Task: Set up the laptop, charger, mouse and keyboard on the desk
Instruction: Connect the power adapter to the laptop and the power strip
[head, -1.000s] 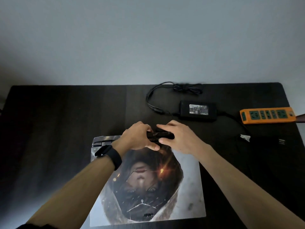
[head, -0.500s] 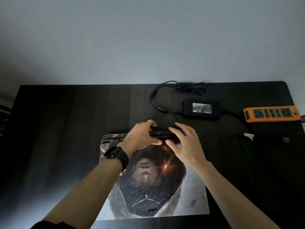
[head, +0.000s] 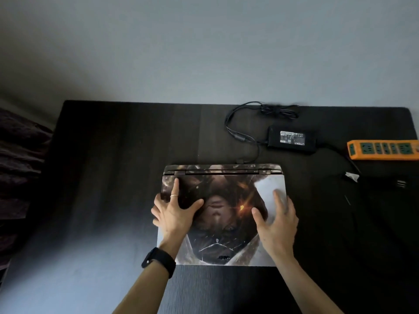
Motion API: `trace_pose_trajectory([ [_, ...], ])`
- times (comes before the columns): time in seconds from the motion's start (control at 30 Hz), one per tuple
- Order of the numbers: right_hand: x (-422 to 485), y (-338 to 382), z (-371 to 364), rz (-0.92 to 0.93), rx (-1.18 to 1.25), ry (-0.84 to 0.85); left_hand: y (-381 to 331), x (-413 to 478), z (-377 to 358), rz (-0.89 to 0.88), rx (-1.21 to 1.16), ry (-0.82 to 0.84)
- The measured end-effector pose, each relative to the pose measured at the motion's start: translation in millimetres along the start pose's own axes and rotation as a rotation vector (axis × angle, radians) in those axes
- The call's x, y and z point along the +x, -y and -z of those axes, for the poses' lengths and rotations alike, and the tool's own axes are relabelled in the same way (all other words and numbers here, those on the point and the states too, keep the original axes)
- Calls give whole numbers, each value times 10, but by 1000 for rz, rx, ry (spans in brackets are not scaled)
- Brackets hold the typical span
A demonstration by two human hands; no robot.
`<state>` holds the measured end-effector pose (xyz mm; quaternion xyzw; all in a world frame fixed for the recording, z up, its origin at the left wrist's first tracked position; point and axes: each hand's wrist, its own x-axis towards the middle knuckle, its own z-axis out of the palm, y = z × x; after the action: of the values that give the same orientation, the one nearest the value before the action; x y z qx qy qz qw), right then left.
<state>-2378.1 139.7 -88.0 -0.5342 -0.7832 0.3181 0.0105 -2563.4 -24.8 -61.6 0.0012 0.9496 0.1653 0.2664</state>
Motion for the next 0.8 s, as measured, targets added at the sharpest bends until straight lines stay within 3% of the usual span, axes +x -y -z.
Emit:
trace_pose_trajectory([
  [0.33, -62, 112, 79, 12, 15, 47, 21, 70, 10, -51, 31, -17],
  [0.43, -56, 71, 199, 25, 31, 149, -3, -87, -130, -82, 111, -76],
  [0.53, -57, -61, 440, -11, 108, 224, -188, -343, -344, -230, 147, -61],
  [0.67, -109, -446, 1004, -49, 331, 100, -777, -806, -796, -493, 201, 40],
  [0.8, 5, -1017, 1612, -130, 443, -65, -1470, -1267, -1247, -615, 134, 140],
])
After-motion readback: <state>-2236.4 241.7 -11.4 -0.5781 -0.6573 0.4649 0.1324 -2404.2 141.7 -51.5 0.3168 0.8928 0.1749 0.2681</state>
